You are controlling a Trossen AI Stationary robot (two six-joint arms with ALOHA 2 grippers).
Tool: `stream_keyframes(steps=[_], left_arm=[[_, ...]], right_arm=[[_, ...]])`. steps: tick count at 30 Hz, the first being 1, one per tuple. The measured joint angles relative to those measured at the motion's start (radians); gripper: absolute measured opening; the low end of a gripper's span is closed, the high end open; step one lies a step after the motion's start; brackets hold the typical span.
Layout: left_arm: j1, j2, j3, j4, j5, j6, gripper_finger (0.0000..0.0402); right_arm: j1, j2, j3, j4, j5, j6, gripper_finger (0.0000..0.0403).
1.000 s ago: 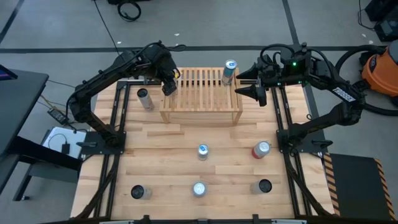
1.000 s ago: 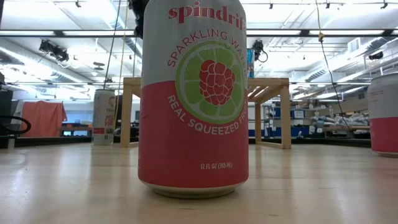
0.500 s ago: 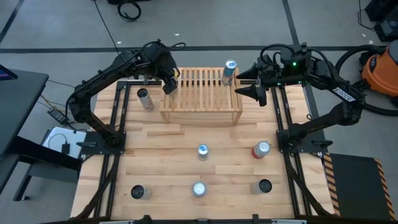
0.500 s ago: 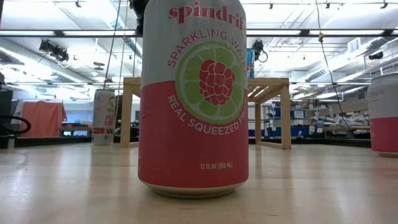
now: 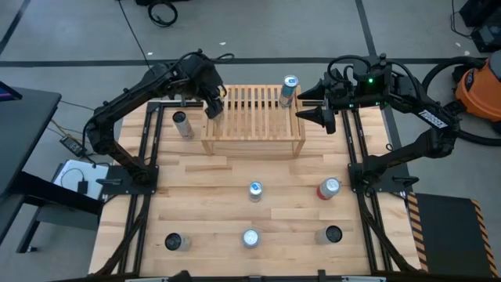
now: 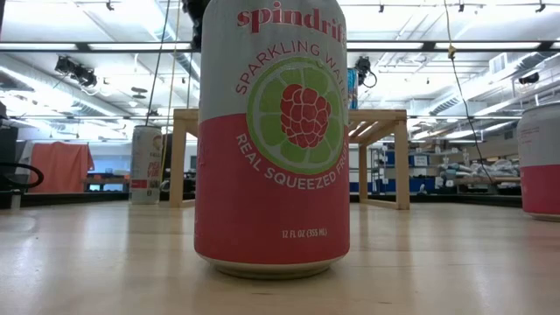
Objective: Place canned beverage on shelf
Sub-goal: Put the left white and yellow soda can on the shelf
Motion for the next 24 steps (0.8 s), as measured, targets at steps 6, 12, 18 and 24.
stream_keyframes(steps=[6,12,18,24], left_arm=[[0.024,0.0,0.0,0.001,0.0,-0.006,0.0357],[0.027,0.0,0.0,0.0,0.012,-0.119,0.0357],[0.023,0.0,0.0,0.001,0.014,-0.132,0.0357],[0.026,0.0,0.0,0.001,0.014,-0.124,0.0357]], right_arm=[[0.0,0.0,0.0,0.0,0.0,0.0,0.0321],[0.0,0.0,0.0,0.0,0.0,0.0,0.0321],[0.0,0.0,0.0,0.0,0.0,0.0,0.0321],[0.0,0.0,0.0,0.0,-0.002,0.0,0.0321]])
